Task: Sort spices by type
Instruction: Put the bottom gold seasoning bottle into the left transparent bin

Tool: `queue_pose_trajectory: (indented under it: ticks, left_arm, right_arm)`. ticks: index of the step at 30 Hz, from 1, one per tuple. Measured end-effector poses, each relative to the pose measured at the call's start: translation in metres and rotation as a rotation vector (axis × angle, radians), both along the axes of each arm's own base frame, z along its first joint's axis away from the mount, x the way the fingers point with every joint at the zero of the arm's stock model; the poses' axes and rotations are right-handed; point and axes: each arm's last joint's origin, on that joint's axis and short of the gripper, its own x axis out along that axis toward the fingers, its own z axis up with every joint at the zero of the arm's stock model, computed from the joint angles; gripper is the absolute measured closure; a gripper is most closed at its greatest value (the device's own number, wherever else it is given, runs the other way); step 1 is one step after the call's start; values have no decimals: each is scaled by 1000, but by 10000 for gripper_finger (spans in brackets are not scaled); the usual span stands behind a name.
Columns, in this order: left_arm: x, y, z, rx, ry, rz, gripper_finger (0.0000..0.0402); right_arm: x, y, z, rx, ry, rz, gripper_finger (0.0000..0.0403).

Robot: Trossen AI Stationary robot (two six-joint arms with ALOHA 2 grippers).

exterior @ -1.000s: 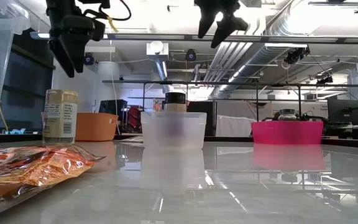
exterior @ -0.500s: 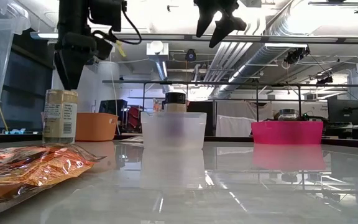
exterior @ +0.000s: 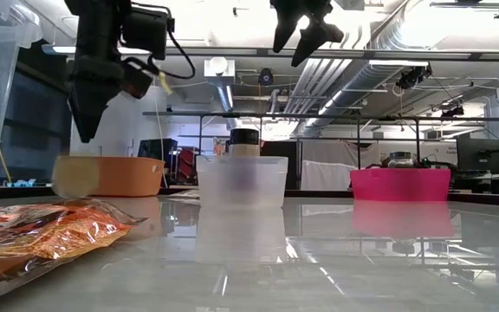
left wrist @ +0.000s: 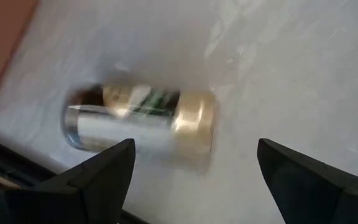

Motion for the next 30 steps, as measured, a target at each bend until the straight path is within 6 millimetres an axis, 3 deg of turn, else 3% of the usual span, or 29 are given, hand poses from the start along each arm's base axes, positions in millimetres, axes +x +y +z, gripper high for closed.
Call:
queue_pose_trajectory:
  ticks: [12,19,26,30]
  left_arm:
    - [-6,4,5,9,-2,-45,78]
    - [-9,-1,8,23,15,-471,78]
    - [-6,-1,6,153,159,-940,78]
    - [-6,2,6,142,182,-1108,78]
  right_arm:
    - [1,0,0,9,-15,-27,155]
    - [1,0,0,9,-17,-27,155]
    - [1,1,1,-21,-14,-37,155]
    - [1,1,1,-28,-12,-29,155]
